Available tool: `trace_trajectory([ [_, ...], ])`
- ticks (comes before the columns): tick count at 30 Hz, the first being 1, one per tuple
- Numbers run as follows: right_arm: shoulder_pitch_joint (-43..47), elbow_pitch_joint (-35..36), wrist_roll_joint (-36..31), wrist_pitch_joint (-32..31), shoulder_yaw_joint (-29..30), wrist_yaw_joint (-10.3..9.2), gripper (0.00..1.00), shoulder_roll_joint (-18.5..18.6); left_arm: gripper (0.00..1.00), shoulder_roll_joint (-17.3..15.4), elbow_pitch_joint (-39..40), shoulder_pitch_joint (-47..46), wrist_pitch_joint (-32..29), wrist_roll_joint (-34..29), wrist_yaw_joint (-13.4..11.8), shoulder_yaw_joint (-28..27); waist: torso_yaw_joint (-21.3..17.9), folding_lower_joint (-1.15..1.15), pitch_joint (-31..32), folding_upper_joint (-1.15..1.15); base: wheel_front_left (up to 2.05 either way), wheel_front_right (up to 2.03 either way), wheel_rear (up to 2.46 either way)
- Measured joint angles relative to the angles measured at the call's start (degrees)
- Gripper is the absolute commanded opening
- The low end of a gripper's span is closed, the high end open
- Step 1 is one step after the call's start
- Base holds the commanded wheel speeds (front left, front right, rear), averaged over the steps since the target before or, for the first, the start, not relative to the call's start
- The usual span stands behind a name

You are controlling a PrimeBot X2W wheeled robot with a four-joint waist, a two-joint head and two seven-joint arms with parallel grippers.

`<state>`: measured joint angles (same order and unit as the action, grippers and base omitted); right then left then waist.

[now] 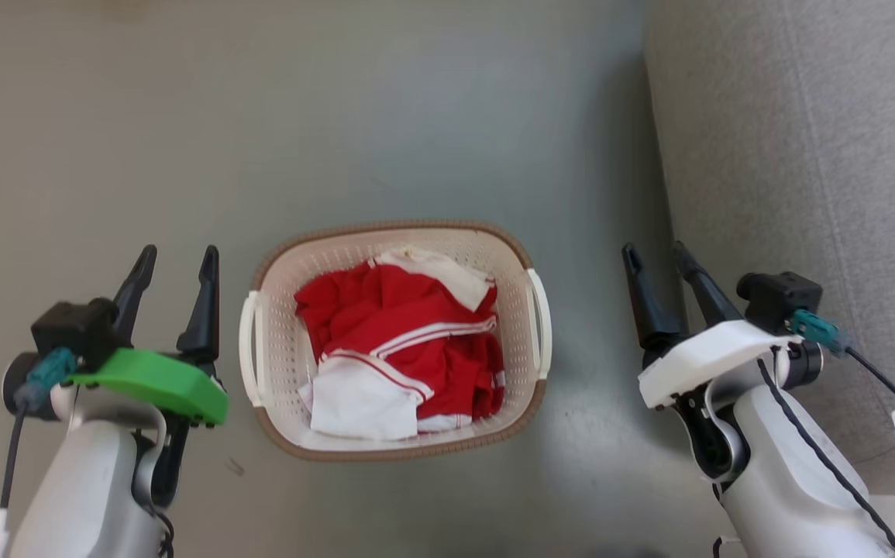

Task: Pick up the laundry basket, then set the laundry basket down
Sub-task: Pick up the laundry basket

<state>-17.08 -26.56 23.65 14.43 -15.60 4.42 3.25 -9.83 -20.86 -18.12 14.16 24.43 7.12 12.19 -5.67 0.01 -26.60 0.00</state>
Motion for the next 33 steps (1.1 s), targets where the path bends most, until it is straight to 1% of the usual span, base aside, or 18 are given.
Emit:
trace_trajectory([
  [6, -3.72, -5.21, 0.16, 0.0, -1.55, 0.02, 1.0, -0.04, 1.0, -0.41, -4.21, -4.41, -1.32, 1.98, 0.0, 2.72, -0.32, 0.0, -4.95, 0.0, 0.0, 0.0, 0.0],
  [9, -6.06, -7.6, 0.69, 0.0, -2.22, 0.02, 1.0, -0.03, 1.0, -0.98, -6.72, -6.64, -2.38, 2.32, 0.01, 2.83, -0.44, 0.0, -7.43, 0.0, 0.0, 0.0, 0.0],
  [13, -9.0, -10.17, 3.03, 0.0, -4.16, 0.11, 1.0, -0.01, 1.0, -1.9, -10.35, -9.62, -3.7, 3.27, 0.01, 3.58, -0.52, 0.0, -10.73, 0.0, 0.0, 0.0, 0.0],
  [18, -12.15, -13.73, 4.68, -0.32, -7.94, 0.19, 1.0, 0.02, 1.0, -1.9, -14.59, -13.23, -5.16, 4.02, 0.01, 5.16, -0.32, 0.0, -14.55, 0.0, 0.0, 0.0, 0.0],
  [24, -15.25, -17.3, 6.76, -1.68, -12.79, 0.56, 1.0, 0.04, 1.0, -1.76, -19.44, -15.75, -7.35, 6.72, 0.01, 7.09, 0.33, 0.0, -18.41, 0.0, 0.0, 0.0, 0.0],
  [29, -16.86, -19.71, 8.89, -2.21, -15.06, 0.58, 1.0, 0.09, 1.0, -1.14, -21.27, -17.69, -8.35, 7.98, 0.01, 10.23, 0.86, 0.0, -21.08, 0.0, 0.0, 0.0, 0.0],
  [33, -18.06, -21.04, 10.98, -2.83, -16.84, 0.58, 1.0, 0.13, 1.0, -0.98, -22.17, -19.42, -8.68, 9.58, 0.02, 11.66, 1.15, 0.0, -22.93, 0.0, 0.0, 0.0, 0.0],
])
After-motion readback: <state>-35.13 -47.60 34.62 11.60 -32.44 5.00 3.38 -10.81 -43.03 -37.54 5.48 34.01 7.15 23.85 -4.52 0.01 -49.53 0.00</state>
